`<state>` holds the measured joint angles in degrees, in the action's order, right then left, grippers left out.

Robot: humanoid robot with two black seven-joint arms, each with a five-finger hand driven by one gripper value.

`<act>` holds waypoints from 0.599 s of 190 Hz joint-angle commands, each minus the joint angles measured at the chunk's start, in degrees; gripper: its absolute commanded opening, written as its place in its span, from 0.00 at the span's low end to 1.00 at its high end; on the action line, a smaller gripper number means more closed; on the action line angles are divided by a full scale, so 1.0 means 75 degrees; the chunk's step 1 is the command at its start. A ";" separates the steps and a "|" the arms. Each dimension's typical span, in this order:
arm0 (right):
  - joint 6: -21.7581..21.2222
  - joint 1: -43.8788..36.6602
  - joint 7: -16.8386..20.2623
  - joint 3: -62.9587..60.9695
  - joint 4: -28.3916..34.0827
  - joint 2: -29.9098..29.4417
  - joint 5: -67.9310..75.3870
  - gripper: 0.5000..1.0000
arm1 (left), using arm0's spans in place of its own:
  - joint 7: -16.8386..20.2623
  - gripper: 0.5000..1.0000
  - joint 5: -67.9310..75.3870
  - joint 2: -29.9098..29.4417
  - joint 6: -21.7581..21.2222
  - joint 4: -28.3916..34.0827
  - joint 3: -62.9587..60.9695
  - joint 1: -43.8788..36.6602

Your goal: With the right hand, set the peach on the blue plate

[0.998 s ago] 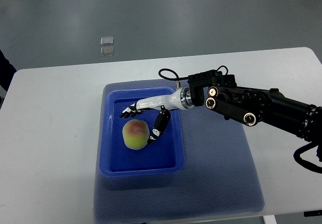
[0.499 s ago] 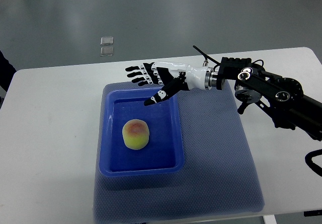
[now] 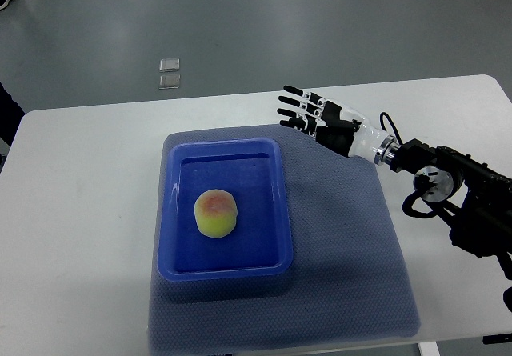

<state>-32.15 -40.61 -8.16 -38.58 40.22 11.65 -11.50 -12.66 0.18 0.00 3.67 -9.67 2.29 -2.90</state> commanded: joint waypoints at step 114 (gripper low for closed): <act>0.0103 0.0493 0.0115 0.0000 -0.0112 0.0369 0.1135 0.86 | 0.0012 1.00 0.0000 0.0000 -0.0068 0.0082 -0.0024 0.0011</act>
<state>-31.15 -36.95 -7.25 -38.60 39.22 14.50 -2.99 -12.66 0.18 0.00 3.21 -9.01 2.04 -2.82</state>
